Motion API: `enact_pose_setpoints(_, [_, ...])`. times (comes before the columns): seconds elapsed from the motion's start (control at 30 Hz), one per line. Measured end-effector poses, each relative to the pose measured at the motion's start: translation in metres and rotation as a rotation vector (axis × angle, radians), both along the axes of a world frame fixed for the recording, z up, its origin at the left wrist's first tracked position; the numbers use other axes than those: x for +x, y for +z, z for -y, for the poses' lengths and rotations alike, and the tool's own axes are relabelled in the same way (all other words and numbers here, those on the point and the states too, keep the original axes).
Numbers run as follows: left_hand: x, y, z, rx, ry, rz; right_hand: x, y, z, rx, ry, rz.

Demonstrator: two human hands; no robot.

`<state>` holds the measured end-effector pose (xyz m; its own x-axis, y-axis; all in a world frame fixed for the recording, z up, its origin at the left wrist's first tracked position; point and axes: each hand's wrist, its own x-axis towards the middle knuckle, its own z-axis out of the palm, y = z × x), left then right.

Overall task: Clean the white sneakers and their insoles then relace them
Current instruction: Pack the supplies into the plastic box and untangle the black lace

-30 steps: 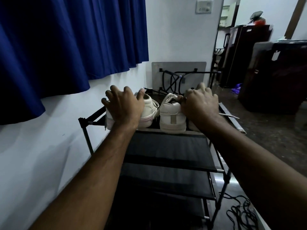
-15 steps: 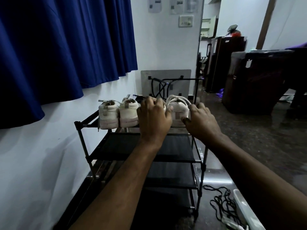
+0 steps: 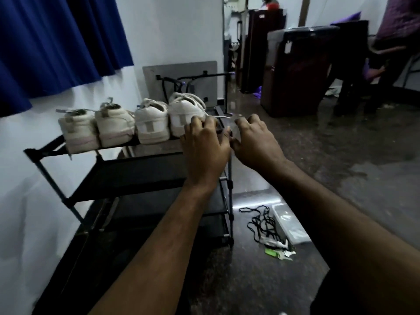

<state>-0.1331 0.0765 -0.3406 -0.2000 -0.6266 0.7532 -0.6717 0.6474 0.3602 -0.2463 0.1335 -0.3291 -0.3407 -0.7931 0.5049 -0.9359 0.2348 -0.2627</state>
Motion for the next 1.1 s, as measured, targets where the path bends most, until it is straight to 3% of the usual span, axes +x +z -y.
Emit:
enact_pose_setpoints(0.23, [-0.054,-0.02,-0.035,0.098,-0.224,-0.079,-0.052,-0.036,-0.038,0.139,-0.144,0.036])
enact_pose_setpoints(0.53, [-0.132,-0.091,-0.067,0.338,-0.344,0.029,-0.143,-0.101,-0.081,0.367,-0.353,0.192])
enact_pose_setpoints(0.67, [-0.164,-0.133,-0.061,0.42,-0.331,0.048,-0.19,-0.132,-0.083,0.458,-0.3,0.015])
enact_pose_setpoints(0.77, [-0.185,-0.174,-0.058,0.482,-0.329,0.104,-0.218,-0.181,-0.09,0.527,-0.245,-0.114])
enact_pose_setpoints(0.97, [-0.225,-0.278,-0.05,0.625,-0.358,0.302,-0.254,-0.325,-0.092,0.685,-0.191,0.103])
enact_pose_setpoints(1.1, [-0.233,-0.335,-0.049,0.707,-0.437,0.462,-0.259,-0.379,-0.095,0.784,-0.125,0.031])
